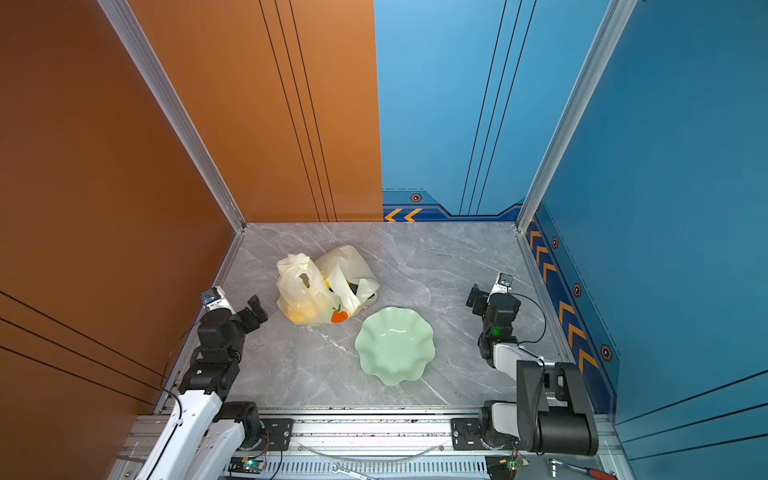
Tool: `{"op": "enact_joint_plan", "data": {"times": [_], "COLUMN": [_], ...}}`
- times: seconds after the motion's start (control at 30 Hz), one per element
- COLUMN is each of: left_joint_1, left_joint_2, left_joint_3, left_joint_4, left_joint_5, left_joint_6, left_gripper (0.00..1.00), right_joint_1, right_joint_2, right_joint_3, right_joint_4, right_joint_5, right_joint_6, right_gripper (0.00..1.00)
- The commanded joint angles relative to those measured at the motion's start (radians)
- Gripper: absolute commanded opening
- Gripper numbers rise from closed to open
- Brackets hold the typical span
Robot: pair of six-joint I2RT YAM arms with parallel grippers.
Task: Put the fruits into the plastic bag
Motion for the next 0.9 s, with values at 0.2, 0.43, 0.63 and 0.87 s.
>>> {"op": "enact_joint_plan", "data": {"times": [0.2,0.43,0.63,0.87], "left_joint_1": [-0.035,-0.06,-0.063,-0.06], "left_joint_2": [0.261,0.486,0.581,0.637], "left_joint_3": [-0.039,-0.014,-0.023,-0.034], "left_joint_4": [0.342,0.509,0.632,0.702], "left_joint_5": [-0.044,-0.013,0.005,0.029], "left_joint_6": [0.113,0.199,0.225,0.27], "left_gripper": [0.98,0.98,0.98,0.98], "right_joint_1": [0.002,0.007,0.015,0.018], "right_joint_2": [0.1,0.137,0.209,0.201], "right_joint_3": [0.021,0.016,0.0,0.008], "right_joint_4": [0.122,0.173,0.271,0.241], "right_joint_5": [-0.08,-0.143,-0.165,-0.155], "right_joint_6": [-0.009,-0.036,-0.052,-0.054], "right_gripper": [1.0,1.0,1.0,1.0]}}
